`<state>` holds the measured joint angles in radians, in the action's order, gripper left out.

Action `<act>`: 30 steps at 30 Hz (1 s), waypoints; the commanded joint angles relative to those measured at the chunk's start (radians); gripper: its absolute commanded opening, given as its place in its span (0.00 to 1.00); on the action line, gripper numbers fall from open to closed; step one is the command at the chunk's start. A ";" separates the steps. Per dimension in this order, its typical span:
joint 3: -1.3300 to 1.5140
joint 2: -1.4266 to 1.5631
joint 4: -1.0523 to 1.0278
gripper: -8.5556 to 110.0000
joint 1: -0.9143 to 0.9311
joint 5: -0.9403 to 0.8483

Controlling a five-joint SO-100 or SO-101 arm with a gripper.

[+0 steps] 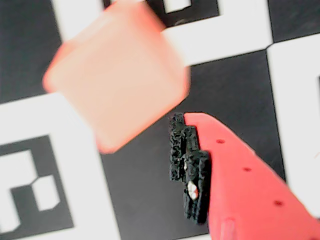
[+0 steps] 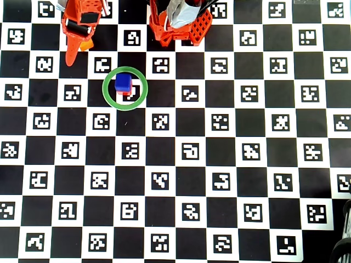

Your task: Grab the red cube then put it in the green circle then put the blue cube on top and finally the orange cube on top

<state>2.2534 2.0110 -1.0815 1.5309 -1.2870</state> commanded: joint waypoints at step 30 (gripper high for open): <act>0.230 -0.009 0.207 0.48 -0.031 0.453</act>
<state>2.4912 1.9620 -0.8682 1.5140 -0.8989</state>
